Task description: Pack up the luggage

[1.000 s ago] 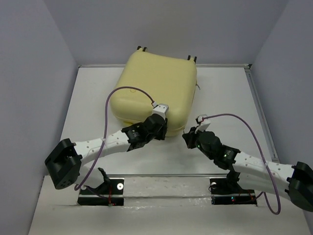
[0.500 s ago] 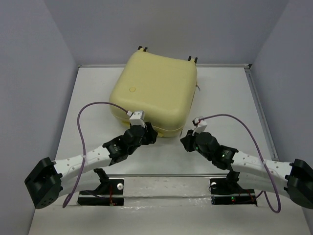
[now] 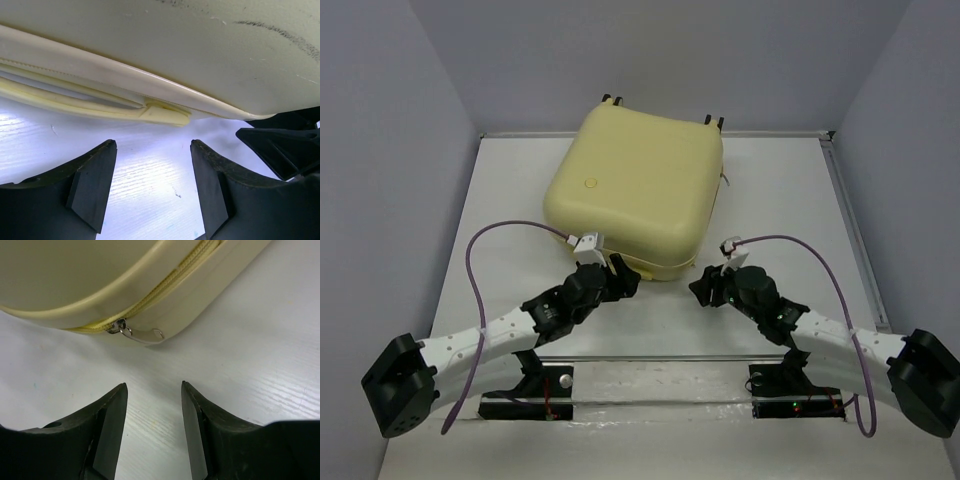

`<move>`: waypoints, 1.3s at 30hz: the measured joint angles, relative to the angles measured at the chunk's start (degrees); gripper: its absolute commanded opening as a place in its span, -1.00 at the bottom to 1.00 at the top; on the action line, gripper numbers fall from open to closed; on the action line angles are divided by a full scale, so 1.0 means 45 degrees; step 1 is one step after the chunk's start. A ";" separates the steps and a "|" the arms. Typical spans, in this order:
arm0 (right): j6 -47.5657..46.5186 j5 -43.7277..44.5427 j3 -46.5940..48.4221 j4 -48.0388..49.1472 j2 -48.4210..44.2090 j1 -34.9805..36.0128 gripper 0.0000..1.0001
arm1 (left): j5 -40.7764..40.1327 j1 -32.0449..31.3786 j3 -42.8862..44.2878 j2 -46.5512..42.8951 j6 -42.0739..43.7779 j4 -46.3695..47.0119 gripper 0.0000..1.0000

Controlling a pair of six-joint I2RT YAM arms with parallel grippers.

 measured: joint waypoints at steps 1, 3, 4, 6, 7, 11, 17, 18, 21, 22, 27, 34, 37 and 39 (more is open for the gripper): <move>-0.0131 -0.0039 -0.0010 0.0117 -0.0019 -0.0024 0.06 | 0.0010 0.0000 -0.0044 -0.0029 -0.0073 0.0024 0.41; -0.0408 -0.0102 -0.0010 0.0432 -0.0024 -0.0117 0.07 | 0.0087 -0.0005 -0.0087 0.0039 -0.0185 0.0092 0.37; -0.0486 -0.0131 -0.0010 0.0515 -0.0024 -0.0126 0.07 | 0.0131 -0.0058 -0.0097 0.0117 -0.0223 0.0146 0.36; -0.0767 -0.0170 -0.0010 0.0797 -0.0015 -0.0131 0.06 | 0.0199 -0.0204 -0.0092 0.0257 -0.0228 0.0257 0.35; -0.0928 -0.0175 -0.0005 0.0947 0.0034 -0.0199 0.06 | 0.0228 -0.0340 -0.0083 0.0374 -0.0223 0.0316 0.34; -0.1462 -0.0291 0.0053 0.1583 0.0656 -0.0457 0.04 | 0.0481 -0.0641 0.0107 0.0913 -0.0126 0.0384 0.33; -0.2195 -0.0675 0.0627 0.2103 0.1982 -0.0544 -0.02 | 0.0670 -0.0845 0.1005 0.1826 0.0092 0.0578 0.32; -0.2283 -0.0753 0.0743 0.2161 0.2011 -0.0544 -0.02 | 0.0685 -0.0913 0.1171 0.1948 0.0151 0.0656 0.32; -0.2482 -0.0865 0.0952 0.2341 0.1991 -0.0593 -0.04 | 0.0729 -0.1059 0.1443 0.2205 0.0248 0.0801 0.31; -0.2555 -0.0889 0.0967 0.2336 0.1991 -0.0612 -0.05 | 0.0743 -0.1107 0.1540 0.2336 0.0272 0.0855 0.31; -0.2793 -0.1064 0.1025 0.2346 0.2161 -0.0617 -0.64 | 0.0772 -0.1141 0.1753 0.2812 0.0384 0.0952 0.30; -0.2671 -0.1030 0.1035 0.2356 0.2293 -0.0593 -0.86 | 0.0685 -0.1161 0.2579 0.3473 0.0767 0.0947 0.30; -0.2497 -0.0481 0.1025 0.2186 0.2127 -0.0573 -0.86 | 0.0403 -0.1195 0.2948 0.3594 0.0962 0.0933 0.30; -0.2341 0.0199 0.1025 0.1996 0.2025 -0.0568 -0.86 | 0.0102 -0.1156 0.3186 0.3594 0.1088 0.0772 0.30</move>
